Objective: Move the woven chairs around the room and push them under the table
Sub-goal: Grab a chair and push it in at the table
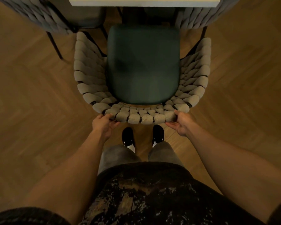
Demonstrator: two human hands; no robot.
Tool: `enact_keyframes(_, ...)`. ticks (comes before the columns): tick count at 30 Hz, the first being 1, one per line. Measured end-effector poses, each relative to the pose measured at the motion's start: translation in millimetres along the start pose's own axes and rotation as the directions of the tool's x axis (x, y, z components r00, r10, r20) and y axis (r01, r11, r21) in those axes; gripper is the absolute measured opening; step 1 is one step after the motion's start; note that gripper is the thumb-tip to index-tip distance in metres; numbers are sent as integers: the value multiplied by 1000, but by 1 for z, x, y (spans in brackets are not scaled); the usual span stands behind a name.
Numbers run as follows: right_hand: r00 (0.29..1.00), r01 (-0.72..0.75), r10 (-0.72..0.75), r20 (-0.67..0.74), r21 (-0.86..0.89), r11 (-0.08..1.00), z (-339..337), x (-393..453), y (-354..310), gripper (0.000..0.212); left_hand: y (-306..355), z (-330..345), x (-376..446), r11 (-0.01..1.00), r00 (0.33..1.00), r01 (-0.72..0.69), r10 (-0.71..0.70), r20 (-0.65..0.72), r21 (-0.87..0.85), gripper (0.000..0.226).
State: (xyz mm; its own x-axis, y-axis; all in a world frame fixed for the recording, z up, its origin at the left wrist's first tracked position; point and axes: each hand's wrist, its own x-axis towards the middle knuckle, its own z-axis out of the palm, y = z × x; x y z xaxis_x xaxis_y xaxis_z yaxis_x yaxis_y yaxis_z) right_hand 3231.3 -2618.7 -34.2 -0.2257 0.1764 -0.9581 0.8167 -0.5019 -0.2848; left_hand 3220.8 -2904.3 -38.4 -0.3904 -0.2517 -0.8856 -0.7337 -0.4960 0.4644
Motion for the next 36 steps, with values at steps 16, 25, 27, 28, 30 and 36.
enact_keyframes(16, 999, 15, -15, -32, -7, 1000, -1, 6, 0, 41, 17, 5, 24, 973, 994, 63, -41, -101, 222, 42)
enact_keyframes(25, 999, -2, 1, -34, -16, 1000, -16, 6, 19, 43, -2, -5, 21, 961, 976, 125, -73, -207, 248, 36)
enact_keyframes(27, 999, -8, 8, -41, -4, 1000, -17, 6, 26, 43, -4, -8, 16, 960, 975, 132, -81, -205, 246, 30)
enact_keyframes(28, 999, -11, 11, -44, 3, 1000, -17, 7, 29, 43, -4, -10, 15, 960, 975, 135, -85, -203, 246, 30)
enact_keyframes(30, 999, -13, 14, -46, 19, 1000, -18, 6, 35, 43, -4, -13, 13, 960, 975, 135, -85, -204, 245, 29)
enact_keyframes(36, 998, -45, 48, -43, 54, 998, -26, 4, 48, 37, -10, -23, 4, 954, 966, 181, -127, -225, 239, 21)
